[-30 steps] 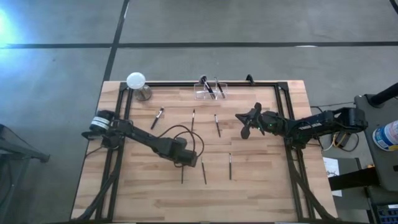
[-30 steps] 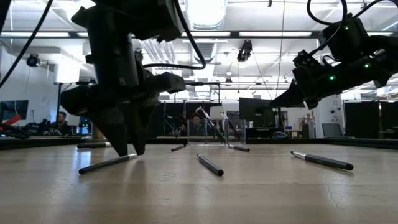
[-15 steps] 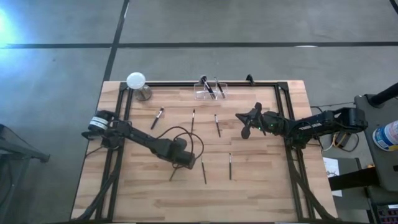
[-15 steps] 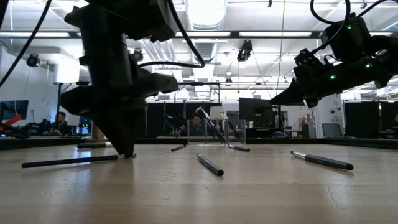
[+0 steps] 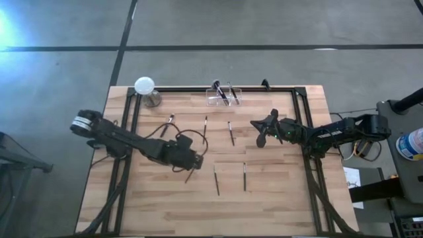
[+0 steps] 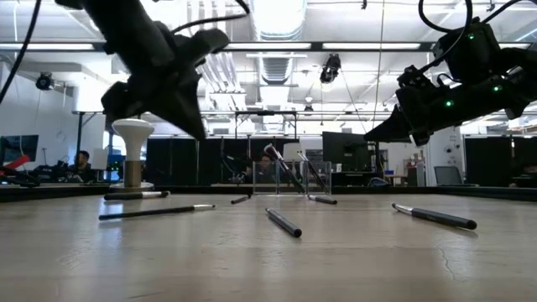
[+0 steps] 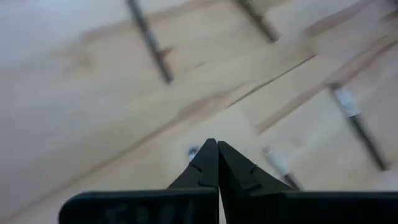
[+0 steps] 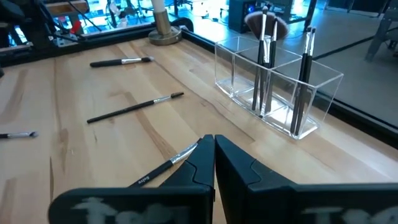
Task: Pick & Place Makeup Brushes
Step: Put the black eyeshadow brush into the transparent organizer
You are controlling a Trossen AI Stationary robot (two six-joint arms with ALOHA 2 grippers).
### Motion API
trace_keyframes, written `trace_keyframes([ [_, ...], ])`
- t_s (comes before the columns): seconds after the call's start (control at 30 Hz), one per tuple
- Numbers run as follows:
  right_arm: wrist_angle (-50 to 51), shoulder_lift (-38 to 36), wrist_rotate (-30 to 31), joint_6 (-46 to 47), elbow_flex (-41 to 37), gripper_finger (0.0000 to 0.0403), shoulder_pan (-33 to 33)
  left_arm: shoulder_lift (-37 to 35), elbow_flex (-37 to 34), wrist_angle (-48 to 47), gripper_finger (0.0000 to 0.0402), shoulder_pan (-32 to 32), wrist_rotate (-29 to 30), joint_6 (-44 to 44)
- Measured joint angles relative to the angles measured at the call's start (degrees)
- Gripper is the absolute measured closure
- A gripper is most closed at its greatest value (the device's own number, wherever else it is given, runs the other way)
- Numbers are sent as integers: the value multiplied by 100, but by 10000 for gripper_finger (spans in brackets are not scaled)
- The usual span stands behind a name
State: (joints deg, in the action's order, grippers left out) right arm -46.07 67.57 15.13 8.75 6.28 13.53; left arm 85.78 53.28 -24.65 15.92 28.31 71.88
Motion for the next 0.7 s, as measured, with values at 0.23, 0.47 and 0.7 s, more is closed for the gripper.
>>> trace_keyframes([
  [0.23, -8, 0, -23, 164, 0, 394, -4, -195, -947, 1451, 401, -392, -780, -268],
  [0.47, -54, 0, -56, 288, 2, 394, -4, 484, -364, 601, 357, -527, -1178, -612],
  [0.7, -52, 0, -56, 288, 2, 394, -4, 1094, 439, 253, 304, -582, -1268, -1002],
])
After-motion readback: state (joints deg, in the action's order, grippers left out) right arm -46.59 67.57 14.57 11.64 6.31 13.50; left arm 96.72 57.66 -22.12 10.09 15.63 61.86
